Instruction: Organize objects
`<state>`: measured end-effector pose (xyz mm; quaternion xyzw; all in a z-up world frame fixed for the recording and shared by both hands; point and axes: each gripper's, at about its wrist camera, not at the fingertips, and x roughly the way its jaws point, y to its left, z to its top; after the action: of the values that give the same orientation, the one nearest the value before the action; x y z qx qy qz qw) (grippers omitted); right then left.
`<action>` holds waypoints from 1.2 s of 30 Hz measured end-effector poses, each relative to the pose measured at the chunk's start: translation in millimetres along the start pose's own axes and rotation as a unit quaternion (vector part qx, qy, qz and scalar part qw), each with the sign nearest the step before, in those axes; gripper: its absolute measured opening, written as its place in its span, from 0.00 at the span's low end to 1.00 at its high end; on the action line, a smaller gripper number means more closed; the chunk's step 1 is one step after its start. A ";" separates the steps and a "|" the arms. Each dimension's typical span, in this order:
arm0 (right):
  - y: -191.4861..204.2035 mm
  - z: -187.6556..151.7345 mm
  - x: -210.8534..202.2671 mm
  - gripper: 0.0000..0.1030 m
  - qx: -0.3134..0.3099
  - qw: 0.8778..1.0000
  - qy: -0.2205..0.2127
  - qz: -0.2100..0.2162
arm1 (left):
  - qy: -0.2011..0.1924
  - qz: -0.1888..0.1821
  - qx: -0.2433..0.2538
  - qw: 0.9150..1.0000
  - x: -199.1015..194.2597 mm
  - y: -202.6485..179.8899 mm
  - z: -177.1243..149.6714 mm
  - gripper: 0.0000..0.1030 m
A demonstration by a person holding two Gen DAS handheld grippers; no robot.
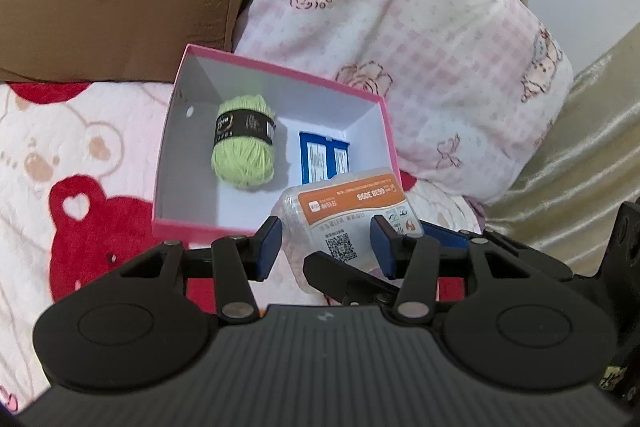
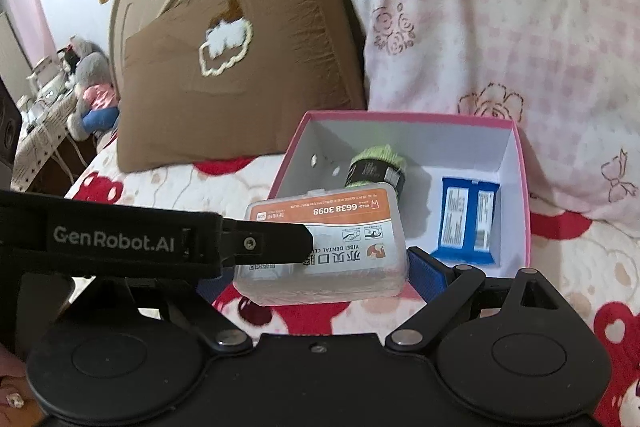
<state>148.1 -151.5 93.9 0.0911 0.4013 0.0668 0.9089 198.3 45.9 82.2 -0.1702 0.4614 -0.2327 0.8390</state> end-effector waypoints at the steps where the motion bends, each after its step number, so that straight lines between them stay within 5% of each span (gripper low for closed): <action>1: -3.2 3.7 5.1 0.91 0.002 1.000 0.000 -0.001 | -0.002 0.000 0.005 1.000 5.9 1.1 3.4 0.46; 12: -46.1 11.2 76.5 0.91 0.021 0.999 0.044 -0.019 | 0.008 -0.024 -0.001 1.000 88.4 33.4 12.2 0.46; 22: -65.1 0.4 115.8 0.91 0.029 0.999 0.031 -0.023 | 0.011 -0.027 -0.014 0.999 127.2 50.5 10.7 0.44; 36: -97.4 -15.0 160.3 0.91 0.042 0.997 0.057 0.008 | 0.050 0.012 -0.024 0.998 174.3 64.9 12.0 0.45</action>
<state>248.8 -213.6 -52.4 0.1284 0.4542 0.0622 0.8794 304.8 5.4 -65.3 -0.1728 0.5097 -0.2201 0.8135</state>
